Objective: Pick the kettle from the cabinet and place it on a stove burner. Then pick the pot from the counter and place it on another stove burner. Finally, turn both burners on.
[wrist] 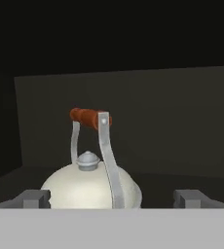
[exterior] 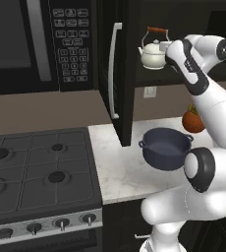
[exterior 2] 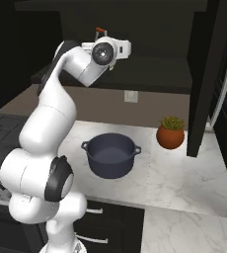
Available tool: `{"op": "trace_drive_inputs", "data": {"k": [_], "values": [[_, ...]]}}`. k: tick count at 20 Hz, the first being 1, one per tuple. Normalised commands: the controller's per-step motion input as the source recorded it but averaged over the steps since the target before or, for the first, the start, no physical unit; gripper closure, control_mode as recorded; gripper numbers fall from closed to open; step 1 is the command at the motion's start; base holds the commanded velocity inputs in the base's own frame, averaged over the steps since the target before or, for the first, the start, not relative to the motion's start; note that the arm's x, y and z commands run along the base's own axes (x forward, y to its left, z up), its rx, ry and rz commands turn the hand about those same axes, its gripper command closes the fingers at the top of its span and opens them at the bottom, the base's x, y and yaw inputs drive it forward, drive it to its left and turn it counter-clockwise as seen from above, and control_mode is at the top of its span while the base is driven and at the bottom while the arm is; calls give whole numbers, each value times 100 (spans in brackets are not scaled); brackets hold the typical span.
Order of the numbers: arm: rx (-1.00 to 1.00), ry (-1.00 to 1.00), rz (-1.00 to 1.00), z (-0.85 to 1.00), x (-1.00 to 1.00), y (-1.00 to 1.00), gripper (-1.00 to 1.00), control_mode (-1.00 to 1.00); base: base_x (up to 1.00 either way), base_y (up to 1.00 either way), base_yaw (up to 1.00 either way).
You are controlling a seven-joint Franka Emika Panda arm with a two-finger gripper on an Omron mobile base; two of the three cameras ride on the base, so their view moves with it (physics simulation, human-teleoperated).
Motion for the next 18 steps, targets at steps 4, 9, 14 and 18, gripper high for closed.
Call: {"op": "trace_drive_inputs", "data": {"k": [4, 9, 14, 18], "values": [[0, 0, 9, 0, 13, 0, -100, -100, 0, 0, 0], [0, 0, 8, 0, 11, 0, -100, -100, 0, 0, 0], [0, 0, 9, 0, 10, 0, -100, -100, 0, 0, 0], [0, 0, 9, 0, 13, 0, -100, -100, 0, 0, 0]]}}
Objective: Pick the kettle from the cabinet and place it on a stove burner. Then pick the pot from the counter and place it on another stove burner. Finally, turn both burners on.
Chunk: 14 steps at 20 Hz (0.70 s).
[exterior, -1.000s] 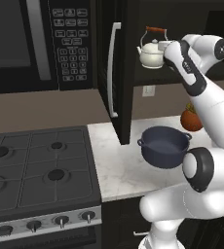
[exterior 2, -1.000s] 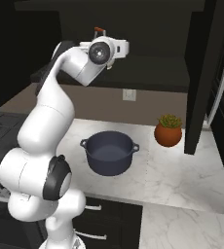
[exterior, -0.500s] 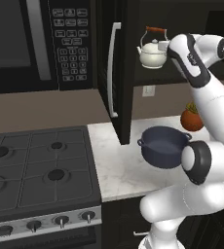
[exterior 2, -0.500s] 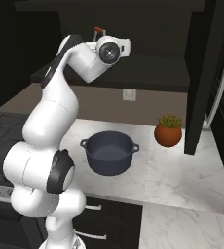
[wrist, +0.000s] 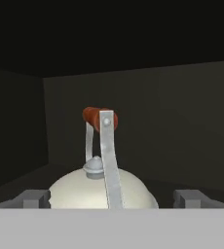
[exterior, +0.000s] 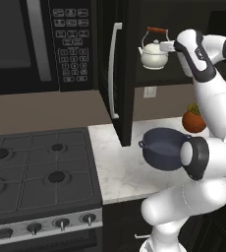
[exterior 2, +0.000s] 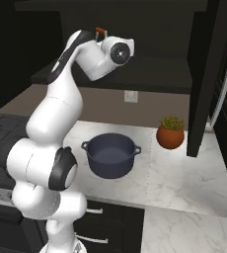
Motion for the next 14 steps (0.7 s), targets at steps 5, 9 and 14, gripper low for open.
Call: {"op": "trace_drive_inputs", "data": {"k": [5, 9, 14], "values": [[0, 0, 9, 0, 14, 0, -100, -100, 0, 0, 0], [0, 0, 8, 0, 17, 0, -100, -100, 0, 0, 0], [0, 0, 7, -1, 13, 2, 100, -100, 0, 0, 0]]}}
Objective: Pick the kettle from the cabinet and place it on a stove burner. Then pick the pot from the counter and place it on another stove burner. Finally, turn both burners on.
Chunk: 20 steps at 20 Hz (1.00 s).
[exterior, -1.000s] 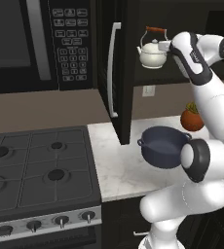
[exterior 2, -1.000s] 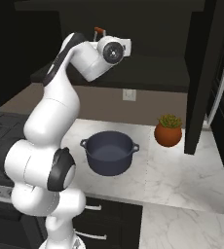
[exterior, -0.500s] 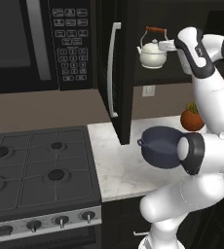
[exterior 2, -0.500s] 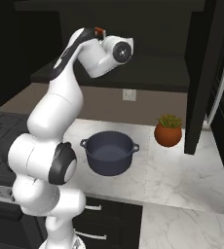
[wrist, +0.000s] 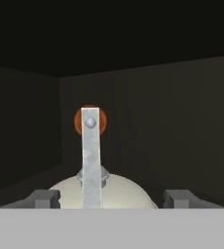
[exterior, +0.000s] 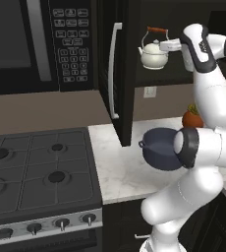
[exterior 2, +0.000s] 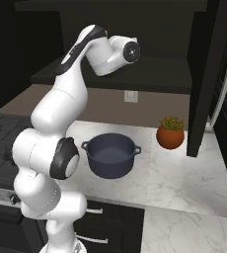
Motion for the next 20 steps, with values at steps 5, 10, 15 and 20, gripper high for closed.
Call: {"op": "trace_drive_inputs", "data": {"k": [5, 10, 15, 20], "values": [[0, 0, 3, 0, 1, 5, 100, -100, 0, 0, 0], [0, 0, 0, 0, 0, 1, 100, -100, 0, 0, 0], [0, 0, 0, 0, 0, 0, 100, -100, 0, 0, 0], [0, 0, 0, 0, 0, 0, 100, -100, 0, 0, 0]]}}
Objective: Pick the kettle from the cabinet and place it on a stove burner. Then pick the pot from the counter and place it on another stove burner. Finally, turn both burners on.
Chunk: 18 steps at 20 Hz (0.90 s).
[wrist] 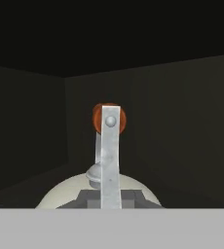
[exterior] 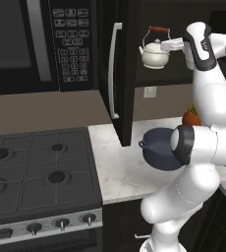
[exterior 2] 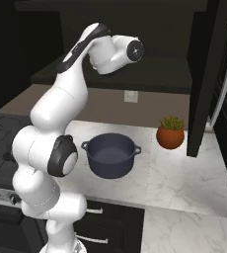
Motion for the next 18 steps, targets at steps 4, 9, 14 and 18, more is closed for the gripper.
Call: {"op": "trace_drive_inputs", "data": {"k": [4, 9, 14, 18], "values": [[0, 0, 0, 0, 0, 0, 100, -100, 0, 0, 0], [0, 0, 0, 0, -1, 0, 100, -100, 0, 0, 0], [0, 0, 0, 0, -16, 0, 100, -100, 0, 0, 0], [0, 0, 0, 0, -33, 0, 100, -100, 0, 0, 0]]}}
